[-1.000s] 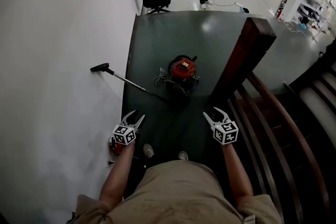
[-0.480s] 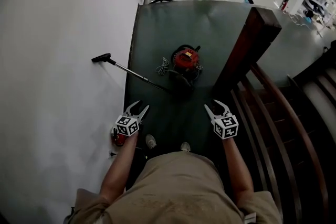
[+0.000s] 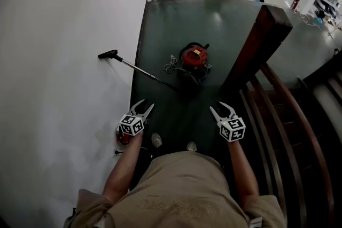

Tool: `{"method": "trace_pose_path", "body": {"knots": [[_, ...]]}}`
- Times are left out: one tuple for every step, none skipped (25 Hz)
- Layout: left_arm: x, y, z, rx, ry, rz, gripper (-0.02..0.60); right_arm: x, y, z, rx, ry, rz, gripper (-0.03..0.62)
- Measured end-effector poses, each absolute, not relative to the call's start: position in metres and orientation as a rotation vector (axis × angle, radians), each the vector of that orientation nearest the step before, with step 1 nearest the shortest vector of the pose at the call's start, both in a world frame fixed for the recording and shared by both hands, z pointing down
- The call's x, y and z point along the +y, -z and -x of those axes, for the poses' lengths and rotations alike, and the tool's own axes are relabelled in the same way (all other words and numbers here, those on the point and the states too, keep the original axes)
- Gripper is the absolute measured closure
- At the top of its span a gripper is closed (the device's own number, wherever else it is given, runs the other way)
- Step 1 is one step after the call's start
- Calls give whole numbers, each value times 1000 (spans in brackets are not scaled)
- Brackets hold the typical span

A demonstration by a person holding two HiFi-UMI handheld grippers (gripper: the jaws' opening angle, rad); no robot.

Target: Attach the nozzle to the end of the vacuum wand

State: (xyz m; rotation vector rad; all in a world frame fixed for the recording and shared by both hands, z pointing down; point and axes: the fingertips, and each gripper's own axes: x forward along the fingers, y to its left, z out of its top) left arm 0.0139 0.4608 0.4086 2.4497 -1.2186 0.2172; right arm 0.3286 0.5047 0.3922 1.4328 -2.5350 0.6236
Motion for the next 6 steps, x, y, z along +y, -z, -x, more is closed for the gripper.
{"method": "trace_pose_path", "body": {"knots": [[461, -408, -14, -1221, -217, -2450, 376, 505, -393, -329, -2537, -629, -1433, 434], [461, -408, -14, -1222, -218, -2449, 376, 505, -393, -328, -2539, -636, -1432, 434], [463, -407, -14, -1222, -219, -2447, 376, 507, -393, -327, -2541, -644, -1430, 434], [465, -407, -14, -1221, -221, -2445, 375, 509, -393, -326, -2545, -653, -1425, 434], [468, -407, -13, -1220, -223, -2441, 376, 511, -394, -325, -2549, -665, -1419, 434], [470, -408, -12, -1219, -225, -2437, 376, 513, -394, -323, -2554, -676, -1412, 434]]}}
